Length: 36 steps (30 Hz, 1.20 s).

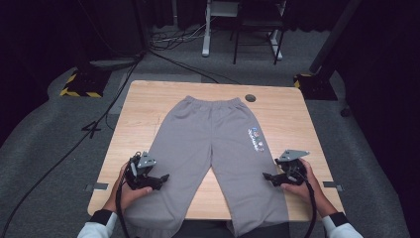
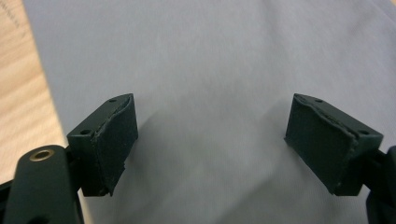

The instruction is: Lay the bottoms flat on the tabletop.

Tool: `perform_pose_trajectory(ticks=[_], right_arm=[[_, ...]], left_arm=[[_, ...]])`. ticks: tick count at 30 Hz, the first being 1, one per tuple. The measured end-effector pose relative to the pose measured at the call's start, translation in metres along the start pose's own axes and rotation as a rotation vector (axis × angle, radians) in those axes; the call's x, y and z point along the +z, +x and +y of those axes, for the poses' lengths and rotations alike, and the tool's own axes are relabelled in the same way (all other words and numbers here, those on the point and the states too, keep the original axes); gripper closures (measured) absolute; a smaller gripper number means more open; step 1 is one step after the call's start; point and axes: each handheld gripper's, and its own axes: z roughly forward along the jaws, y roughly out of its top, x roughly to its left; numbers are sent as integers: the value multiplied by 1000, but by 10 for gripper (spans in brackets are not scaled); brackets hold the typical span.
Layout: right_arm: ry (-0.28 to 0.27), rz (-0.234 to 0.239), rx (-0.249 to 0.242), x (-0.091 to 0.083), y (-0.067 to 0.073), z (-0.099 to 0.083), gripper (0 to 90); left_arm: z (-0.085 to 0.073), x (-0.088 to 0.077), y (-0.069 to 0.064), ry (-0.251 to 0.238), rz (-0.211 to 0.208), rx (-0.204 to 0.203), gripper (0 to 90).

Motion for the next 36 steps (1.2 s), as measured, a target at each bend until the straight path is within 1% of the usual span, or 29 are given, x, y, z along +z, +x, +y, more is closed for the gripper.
perform_pose_trajectory(ticks=[2,3,4,5,6,7,8,9,11,12,13,15,17,18,19,20,21,23,24,26,28,30,31,32,33,35,36], right_arm=[[-1,3,12,-9,-1,-12,189],[2,3,12,-14,-1,-16,188],[10,-2,11,-19,-1,-20,188],[19,-8,10,-23,-2,-23,190],[31,-9,3,-26,-3,-25,201],[42,-24,-13,-30,-3,-26,222],[38,-55,-26,-34,-3,-25,229],[27,-78,-28,-38,-5,-23,227],[-15,-96,-10,-47,-8,-16,230],[-31,-123,-5,-51,-10,-13,230],[-49,-151,-1,-54,-12,-10,230],[-79,-191,27,-58,-18,-10,228],[-73,-238,57,-59,-27,-16,230],[-74,-250,84,-59,-32,-20,230],[-78,-254,116,-60,-38,-26,234],[-70,-255,141,-60,-43,-32,235],[-60,-252,157,-60,-47,-37,229],[-63,-243,195,-62,-52,-49,226],[-61,-243,204,-63,-53,-54,222],[-62,-243,224,-64,-53,-64,223],[-65,-223,243,-65,-52,-74,220],[-69,-196,247,-65,-49,-82,213],[-83,-209,237,-65,-45,-86,202],[-89,-205,231,-66,-44,-88,200],[-90,-200,226,-66,-42,-89,199],[-102,-197,220,-67,-39,-91,198],[-104,-197,219,-67,-38,-91,198]], left_arm=[[-7,-7,-1,5,4,-11,167],[-10,-11,-1,8,14,-10,166],[-12,-15,-1,13,16,-21,165],[-14,-19,0,15,15,-24,167],[-14,-22,0,8,16,-29,169],[-13,-27,0,-1,23,-20,168],[-11,-31,0,-10,29,-11,169],[-7,-35,0,-11,40,7,170],[1,-42,0,-35,73,23,171],[4,-45,2,-47,84,29,174],[5,-47,4,-47,104,33,175],[5,-49,10,-44,133,21,177],[1,-48,19,-37,154,-4,183],[-3,-48,24,-32,162,-18,185],[-7,-47,30,-24,164,-42,188],[-12,-46,36,-20,161,-68,190],[-16,-45,40,-20,162,-88,191],[-25,-45,45,-14,152,-105,196],[-29,-45,45,-7,141,-105,195],[-34,-45,43,13,135,-88,183],[-40,-44,39,31,124,-79,179],[-45,-46,36,15,99,-84,179],[-47,-47,35,12,96,-90,178],[-49,-47,34,5,78,-94,179],[-51,-47,33,-7,73,-98,178],[-51,-48,30,-2,74,-107,173],[-51,-48,29,-5,73,-93,172]])
